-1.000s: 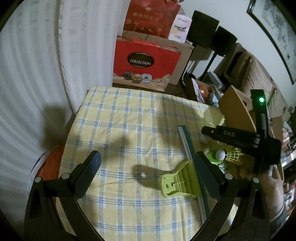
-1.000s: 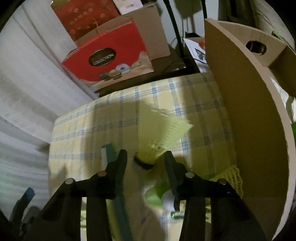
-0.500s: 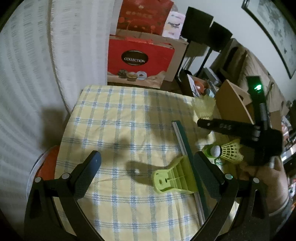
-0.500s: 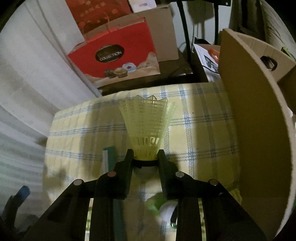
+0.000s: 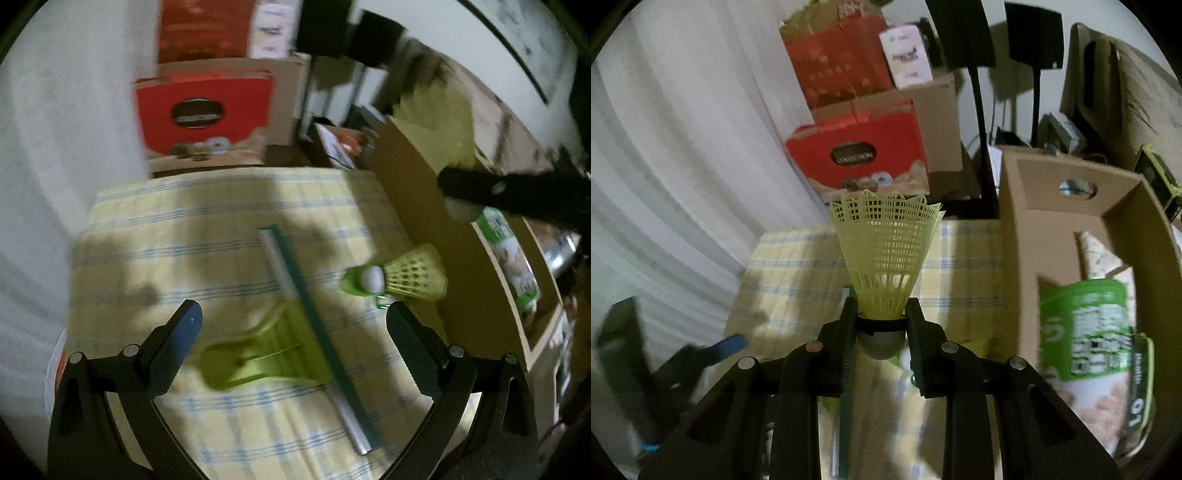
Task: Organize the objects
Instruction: 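Grasp a second yellow shuttlecock with the left gripper while the right holds its shuttlecock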
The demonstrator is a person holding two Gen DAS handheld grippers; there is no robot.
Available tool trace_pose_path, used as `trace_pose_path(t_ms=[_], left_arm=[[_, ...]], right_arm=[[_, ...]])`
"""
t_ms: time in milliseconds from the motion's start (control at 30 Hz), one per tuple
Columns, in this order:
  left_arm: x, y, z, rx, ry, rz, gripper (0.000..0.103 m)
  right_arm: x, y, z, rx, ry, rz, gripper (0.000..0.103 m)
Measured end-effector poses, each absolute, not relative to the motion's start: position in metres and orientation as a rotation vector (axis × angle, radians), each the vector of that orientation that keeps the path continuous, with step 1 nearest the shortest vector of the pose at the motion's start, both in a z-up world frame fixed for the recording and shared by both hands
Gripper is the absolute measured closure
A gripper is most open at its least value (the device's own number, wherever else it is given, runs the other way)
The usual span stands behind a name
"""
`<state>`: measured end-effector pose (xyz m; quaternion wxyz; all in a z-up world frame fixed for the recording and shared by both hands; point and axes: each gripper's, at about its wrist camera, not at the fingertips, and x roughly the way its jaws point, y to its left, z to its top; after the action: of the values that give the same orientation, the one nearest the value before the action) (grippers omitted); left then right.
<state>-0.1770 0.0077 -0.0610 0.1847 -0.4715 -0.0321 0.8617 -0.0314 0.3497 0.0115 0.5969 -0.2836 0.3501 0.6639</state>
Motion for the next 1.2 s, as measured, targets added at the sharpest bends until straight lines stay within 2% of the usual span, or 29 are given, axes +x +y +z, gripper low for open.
trace_pose_path(t_ms=[400, 600, 867, 967, 1067, 1133, 1200], left_arm=[[-0.190, 0.090, -0.076, -1.183, 0.315, 2.277, 0.003], [-0.189, 0.123, -0.085, -1.071, 0.603, 2.188, 0.003], [-0.181, 0.158, -0.095, -1.021, 0.746, 2.055, 0.003], [-0.185, 0.165, -0.100, -1.053, 0.737, 2.021, 0.014], [-0.191, 0.166, -0.106, -1.096, 0.718, 2.000, 0.029], [-0.194, 0.165, -0.108, -1.121, 0.684, 1.986, 0.055], [-0.199, 0.160, -0.107, -1.146, 0.635, 1.987, 0.068]], right_arm=[[0.015, 0.284, 0.054, -0.574, 0.811, 1.583, 0.078], [0.043, 0.265, 0.056, -0.528, 0.836, 1.573, 0.078], [0.068, 0.254, 0.052, -0.499, 0.856, 1.547, 0.078], [0.072, 0.253, 0.050, -0.496, 0.863, 1.543, 0.078], [0.074, 0.250, 0.048, -0.492, 0.868, 1.543, 0.078], [0.075, 0.250, 0.048, -0.493, 0.869, 1.543, 0.078], [0.075, 0.250, 0.048, -0.492, 0.869, 1.542, 0.078]])
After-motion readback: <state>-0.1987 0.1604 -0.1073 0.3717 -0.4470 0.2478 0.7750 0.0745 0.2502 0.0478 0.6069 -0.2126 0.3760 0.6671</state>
